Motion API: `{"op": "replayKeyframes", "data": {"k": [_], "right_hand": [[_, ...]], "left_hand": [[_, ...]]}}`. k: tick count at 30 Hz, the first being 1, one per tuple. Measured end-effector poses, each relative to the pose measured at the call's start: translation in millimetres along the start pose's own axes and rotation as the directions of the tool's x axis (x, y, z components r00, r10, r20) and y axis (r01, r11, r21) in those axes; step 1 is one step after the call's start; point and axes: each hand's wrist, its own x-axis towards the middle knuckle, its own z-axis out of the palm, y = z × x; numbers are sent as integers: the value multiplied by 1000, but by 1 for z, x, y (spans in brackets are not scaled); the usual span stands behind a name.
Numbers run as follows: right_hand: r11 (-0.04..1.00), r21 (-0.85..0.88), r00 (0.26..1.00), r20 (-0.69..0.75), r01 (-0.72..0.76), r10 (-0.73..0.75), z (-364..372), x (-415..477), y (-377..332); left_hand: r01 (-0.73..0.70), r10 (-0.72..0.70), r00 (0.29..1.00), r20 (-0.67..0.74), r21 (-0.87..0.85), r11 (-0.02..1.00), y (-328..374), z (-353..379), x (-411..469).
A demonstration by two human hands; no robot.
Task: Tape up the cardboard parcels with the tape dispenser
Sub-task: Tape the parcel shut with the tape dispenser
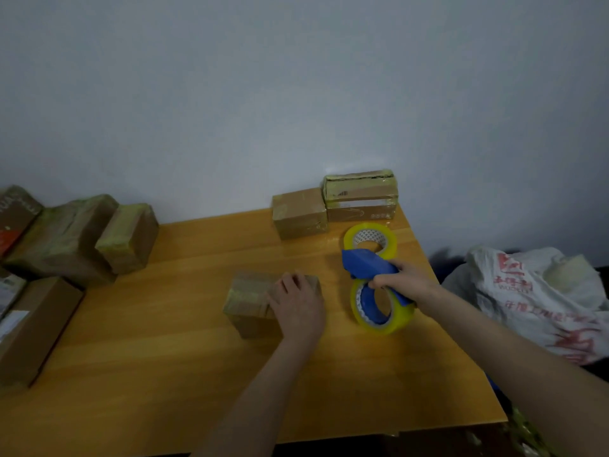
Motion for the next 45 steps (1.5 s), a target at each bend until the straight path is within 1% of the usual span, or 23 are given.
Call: {"op": "replayKeyframes", "data": {"k": [2,4,6,8,10,13,16,19,21,24,26,27,28,29,30,31,32,33,34,35,36,39,45], "right_hand": [[995,89,999,-23,-46,48,8,3,13],[985,151,995,-32,-85,91,14,5,24],[977,191,995,-28,-90,98,18,8,29],[977,202,996,-35,-73,81,21,12,27],[979,201,998,-40,-41,50,24,15,23],[985,173,999,-50,7,1,27,17,15],[991,116,997,-30,69,-66,25,18,7],[986,53,987,-2,158,-158,16,17,-5],[981,19,980,28,194,-195,8,16,-14],[974,-29,972,86,224,-221,-4,15,-26],[964,-33,955,154,262,-254,-12,13,-34],[958,-35,943,191,284,-273,-16,12,-39],[953,-40,932,225,300,-284,-19,10,-43],[950,-47,924,252,310,-289,-22,8,-47],[947,-56,918,270,316,-291,-24,6,-52],[945,-65,914,284,321,-291,-25,4,-56],[944,-67,910,295,324,-292,-26,2,-60],[943,-62,905,306,328,-295,-26,0,-63],[942,-53,899,320,333,-299,-25,-1,-64],[939,-47,892,334,339,-305,-22,-2,-66],[937,-44,884,348,347,-311,-19,-3,-68],[934,-45,873,373,354,-313,-5,-8,-74],[937,-66,870,397,344,-291,11,-12,-78]], "left_hand": [[-40,40,999,5,-14,999,-2,5,-2],[-154,154,988,12,-12,988,-17,10,-2],[-244,243,967,81,-4,970,-38,10,1],[-257,248,956,155,45,965,-54,6,5],[-235,222,957,188,54,970,-61,6,5],[-284,286,938,198,-41,958,-69,6,15],[-427,415,881,229,4,904,-81,2,38],[-488,479,848,226,-17,872,-85,5,51],[-545,549,813,194,-79,835,-89,12,55],[-647,657,725,205,-121,752,-97,12,64],[-669,665,704,249,-81,739,-98,6,66],[-664,654,716,246,-51,746,-97,1,66],[-638,635,750,185,-52,768,-95,-4,65],[-582,592,804,59,-131,803,-91,-11,63],[-478,477,875,-86,-309,822,-86,-21,60],[-330,294,943,-154,-540,774,-80,-33,59],[-159,136,986,-93,-759,632,-74,-45,58],[23,79,995,62,-905,425,-69,-58,56],[186,98,971,217,-949,254,-64,-66,54],[284,133,942,308,-943,174,-61,-72,51],[314,159,927,340,-935,167,-58,-77,47],[328,200,910,363,-926,187,-54,-79,42],[355,206,910,359,-933,57,-66,-76,40]]}}
